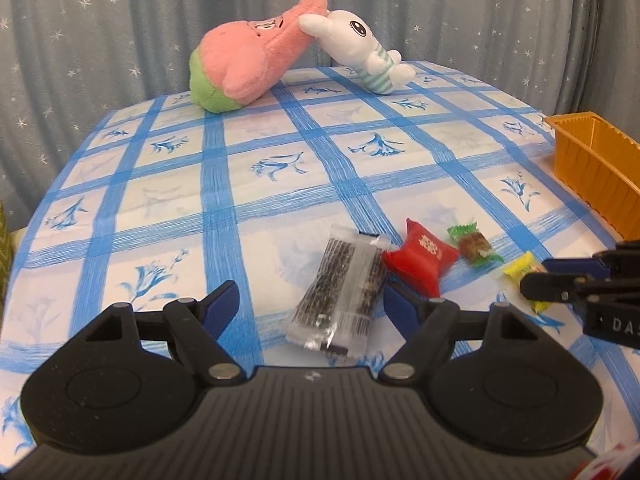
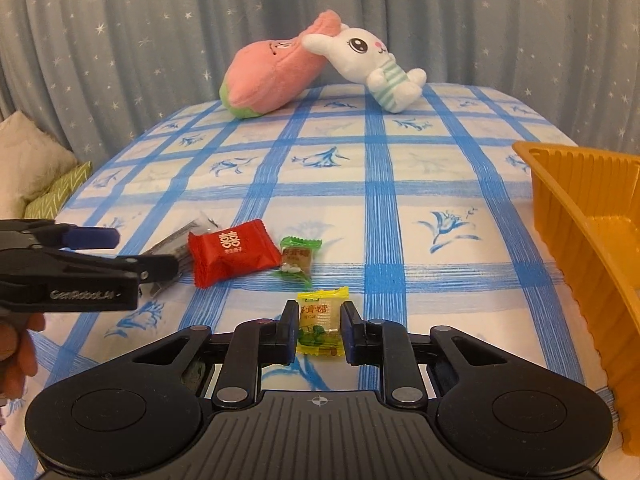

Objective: Organize snacks
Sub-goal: 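Grasp the yellow-green candy packet with the right gripper while the left grasps the clear seaweed packet, then carry both packets over the orange tray and open both grippers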

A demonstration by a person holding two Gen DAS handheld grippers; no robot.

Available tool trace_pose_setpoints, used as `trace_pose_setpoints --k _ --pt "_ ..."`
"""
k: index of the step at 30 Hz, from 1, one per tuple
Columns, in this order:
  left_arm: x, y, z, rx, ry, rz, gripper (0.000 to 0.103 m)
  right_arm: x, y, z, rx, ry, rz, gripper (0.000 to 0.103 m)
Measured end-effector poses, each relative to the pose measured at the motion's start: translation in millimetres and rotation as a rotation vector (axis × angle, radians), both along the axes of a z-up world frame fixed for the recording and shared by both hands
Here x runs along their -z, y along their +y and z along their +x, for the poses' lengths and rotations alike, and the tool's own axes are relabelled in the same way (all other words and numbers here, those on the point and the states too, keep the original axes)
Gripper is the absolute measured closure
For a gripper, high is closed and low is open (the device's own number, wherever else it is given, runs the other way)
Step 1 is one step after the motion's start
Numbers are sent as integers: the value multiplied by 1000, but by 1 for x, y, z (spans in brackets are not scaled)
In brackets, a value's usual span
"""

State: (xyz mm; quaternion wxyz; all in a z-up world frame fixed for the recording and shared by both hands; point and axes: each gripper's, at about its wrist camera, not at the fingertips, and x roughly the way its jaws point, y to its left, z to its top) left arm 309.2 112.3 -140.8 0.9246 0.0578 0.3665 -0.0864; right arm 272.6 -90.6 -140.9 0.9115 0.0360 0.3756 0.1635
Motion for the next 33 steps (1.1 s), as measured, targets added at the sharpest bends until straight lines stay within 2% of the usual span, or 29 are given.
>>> trace_pose_setpoints --k 5,10,12,16,22,26,33 --pt "5 -4 12 25 16 -20 41 2 -4 3 11 16 14 81" --pt "9 -7 12 39 41 -44 62 3 -5 4 14 17 19 81" --pt "8 -8 11 22 48 -49 66 2 -6 4 19 14 23 81" --pt "4 -6 1 -58 74 -73 68 -2 -7 0 18 3 28 81" --pt "-6 -11 -29 -119 70 -31 68 -15 -12 -10 6 -12 28 81" --pt "-19 -24 -55 -148 55 -33 68 -27 -19 -24 5 -21 32 81" --pt "-41 -55 -108 -178 31 -100 68 -45 -43 -63 31 -14 34 81"
